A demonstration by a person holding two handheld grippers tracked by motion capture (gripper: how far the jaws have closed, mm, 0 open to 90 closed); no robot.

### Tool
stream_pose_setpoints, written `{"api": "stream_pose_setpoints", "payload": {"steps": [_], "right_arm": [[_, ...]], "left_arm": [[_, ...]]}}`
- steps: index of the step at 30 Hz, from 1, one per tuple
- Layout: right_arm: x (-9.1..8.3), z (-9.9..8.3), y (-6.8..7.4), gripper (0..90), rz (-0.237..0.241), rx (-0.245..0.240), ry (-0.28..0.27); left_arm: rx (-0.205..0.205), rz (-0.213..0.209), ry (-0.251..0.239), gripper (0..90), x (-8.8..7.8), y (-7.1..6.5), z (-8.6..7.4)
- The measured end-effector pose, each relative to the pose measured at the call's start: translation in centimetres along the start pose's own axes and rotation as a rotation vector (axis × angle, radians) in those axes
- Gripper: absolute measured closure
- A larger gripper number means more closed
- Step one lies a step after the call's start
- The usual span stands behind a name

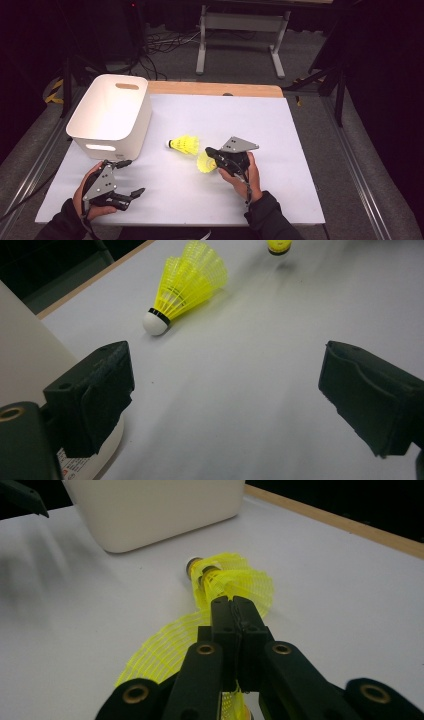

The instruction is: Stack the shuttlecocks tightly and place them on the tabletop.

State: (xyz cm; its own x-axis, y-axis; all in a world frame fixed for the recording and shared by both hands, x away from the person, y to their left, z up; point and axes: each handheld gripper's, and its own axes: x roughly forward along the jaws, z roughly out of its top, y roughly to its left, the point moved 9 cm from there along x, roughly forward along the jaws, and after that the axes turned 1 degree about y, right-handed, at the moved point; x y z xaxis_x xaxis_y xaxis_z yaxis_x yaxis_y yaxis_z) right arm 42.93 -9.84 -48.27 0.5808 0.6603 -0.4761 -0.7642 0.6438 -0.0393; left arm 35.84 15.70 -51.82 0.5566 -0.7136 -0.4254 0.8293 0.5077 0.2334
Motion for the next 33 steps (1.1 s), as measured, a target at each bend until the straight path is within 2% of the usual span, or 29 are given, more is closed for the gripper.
{"api": "stream_pose_setpoints", "payload": {"steps": [7,14,17,23,26,33], "right_arm": [[-0.2,-1.2,-0.6,87.7,0.029,0.045,0.016],[-1.1,-1.8,-1.7,83.0,0.011,0.043,0.030],[-1.7,-2.2,-2.8,78.1,-0.032,0.024,0.043],[-2.2,-3.7,-4.3,70.0,-0.014,0.047,0.086],[-2.6,-4.3,-5.0,65.3,-0.017,0.057,0.102],[-3.6,-5.9,-6.1,59.8,-0.045,0.045,0.132]], "left_arm": [[-0.002,-0.001,-0.004,8.2,-0.1,0.0,0.0],[0.000,-0.007,-0.001,8.1,0.0,-0.1,0.0],[0.006,-0.006,0.003,8.3,0.1,-0.1,0.0],[-0.001,-0.007,0.003,8.2,0.1,0.0,-0.1],[-0.002,-0.009,0.002,8.2,0.1,-0.1,-0.1],[-0.001,-0.009,0.004,8.2,0.1,-0.1,-0.1]]}}
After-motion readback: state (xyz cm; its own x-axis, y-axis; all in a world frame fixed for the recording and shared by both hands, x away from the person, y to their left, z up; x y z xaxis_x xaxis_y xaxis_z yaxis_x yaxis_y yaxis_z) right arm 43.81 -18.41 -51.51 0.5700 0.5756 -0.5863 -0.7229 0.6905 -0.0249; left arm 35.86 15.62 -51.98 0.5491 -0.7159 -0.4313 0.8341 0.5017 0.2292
